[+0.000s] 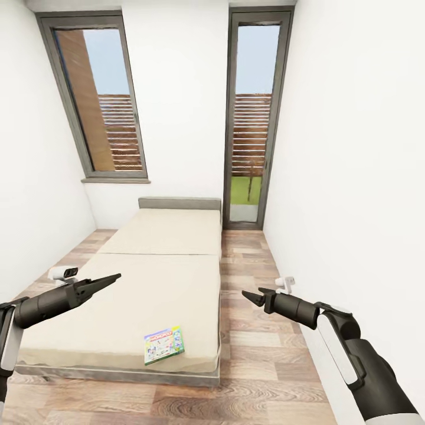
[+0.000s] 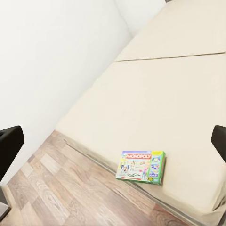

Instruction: Put all the toys in the child's room - the three board games (two on the bed and one on the table), the two jigsaw puzzles on the table, and the tennis ball on the table - inside the toy box on the table in the child's room.

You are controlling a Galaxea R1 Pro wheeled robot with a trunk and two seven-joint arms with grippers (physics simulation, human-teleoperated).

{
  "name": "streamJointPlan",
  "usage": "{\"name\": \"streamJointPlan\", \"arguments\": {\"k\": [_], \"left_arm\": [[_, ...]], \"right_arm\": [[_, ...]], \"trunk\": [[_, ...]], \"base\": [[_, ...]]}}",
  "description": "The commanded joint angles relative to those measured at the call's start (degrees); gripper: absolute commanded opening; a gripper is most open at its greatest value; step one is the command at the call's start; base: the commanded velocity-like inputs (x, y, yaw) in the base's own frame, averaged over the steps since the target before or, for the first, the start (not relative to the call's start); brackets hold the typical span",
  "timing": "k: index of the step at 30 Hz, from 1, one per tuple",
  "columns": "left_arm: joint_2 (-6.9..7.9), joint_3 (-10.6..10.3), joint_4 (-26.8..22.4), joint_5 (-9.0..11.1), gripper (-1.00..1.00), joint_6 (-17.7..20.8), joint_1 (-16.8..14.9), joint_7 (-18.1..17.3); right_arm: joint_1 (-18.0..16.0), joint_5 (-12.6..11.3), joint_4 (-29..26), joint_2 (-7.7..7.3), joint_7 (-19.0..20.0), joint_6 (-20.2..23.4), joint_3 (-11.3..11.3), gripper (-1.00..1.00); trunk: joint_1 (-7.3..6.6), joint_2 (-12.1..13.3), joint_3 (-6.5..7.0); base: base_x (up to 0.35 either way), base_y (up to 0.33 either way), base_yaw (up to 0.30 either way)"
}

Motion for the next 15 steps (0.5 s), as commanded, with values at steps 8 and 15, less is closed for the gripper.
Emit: {"name": "streamJointPlan", "arguments": {"k": [8,15], "left_arm": [[-0.02,-0.01,0.01,-0.09,1.00,0.61,-0.05,-0.18],[0.00,0.00,0.02,-0.08,1.00,0.61,-0.05,-0.23]], "right_arm": [[-0.06,-0.37,-0.01,-0.04,-0.13,0.41,0.04,1.00],[-0.06,-0.31,-0.01,-0.04,-0.18,0.41,0.04,1.00]], "trunk": [[0.04,-0.13,-0.13],[0.04,-0.13,-0.12]], "base": [[0.082,-0.093,0.005],[0.100,-0.022,0.001]]}}
